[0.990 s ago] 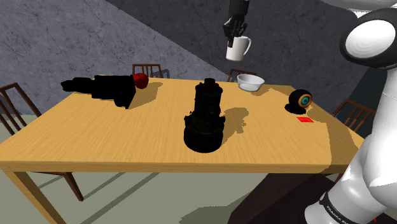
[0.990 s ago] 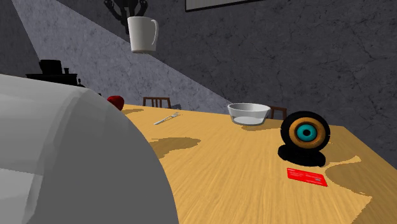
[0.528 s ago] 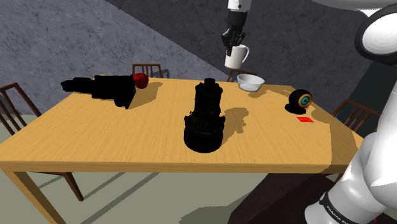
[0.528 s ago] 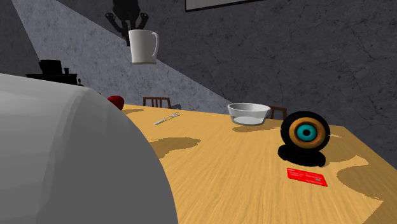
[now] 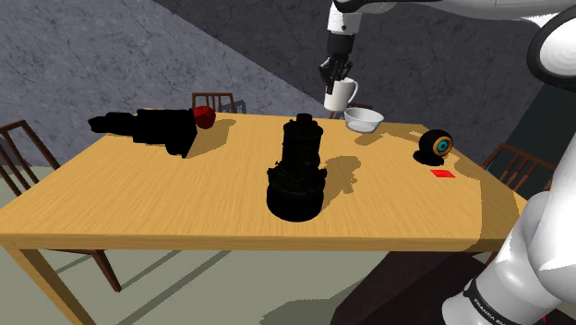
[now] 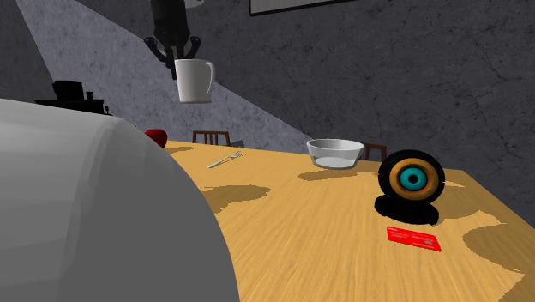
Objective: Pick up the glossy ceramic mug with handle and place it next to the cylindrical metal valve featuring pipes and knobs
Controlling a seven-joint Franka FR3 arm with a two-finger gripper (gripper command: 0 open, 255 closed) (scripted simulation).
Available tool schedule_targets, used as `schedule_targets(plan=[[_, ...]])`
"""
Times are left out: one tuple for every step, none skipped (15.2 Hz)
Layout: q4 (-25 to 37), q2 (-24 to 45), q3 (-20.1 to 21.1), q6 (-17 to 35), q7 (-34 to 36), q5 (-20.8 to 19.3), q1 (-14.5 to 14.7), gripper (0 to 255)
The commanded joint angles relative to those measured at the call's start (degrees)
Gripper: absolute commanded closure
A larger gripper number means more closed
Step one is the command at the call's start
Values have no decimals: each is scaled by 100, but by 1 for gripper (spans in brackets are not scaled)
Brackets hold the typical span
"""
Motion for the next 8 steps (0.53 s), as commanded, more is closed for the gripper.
schedule_targets(plan=[[-218, -48, 4, 176, 14, -14, 11, 255], [-317, -64, 5, 259, 20, -18, 15, 255], [-414, -79, 7, 341, 25, -23, 18, 255], [-509, -92, 8, 423, 30, -27, 22, 255], [-601, -104, 9, 504, 35, -30, 24, 255], [-691, -113, 10, 584, 39, -33, 27, 255], [-778, -122, 11, 664, 43, -36, 29, 255], [-864, -128, 12, 743, 47, -38, 31, 255]])
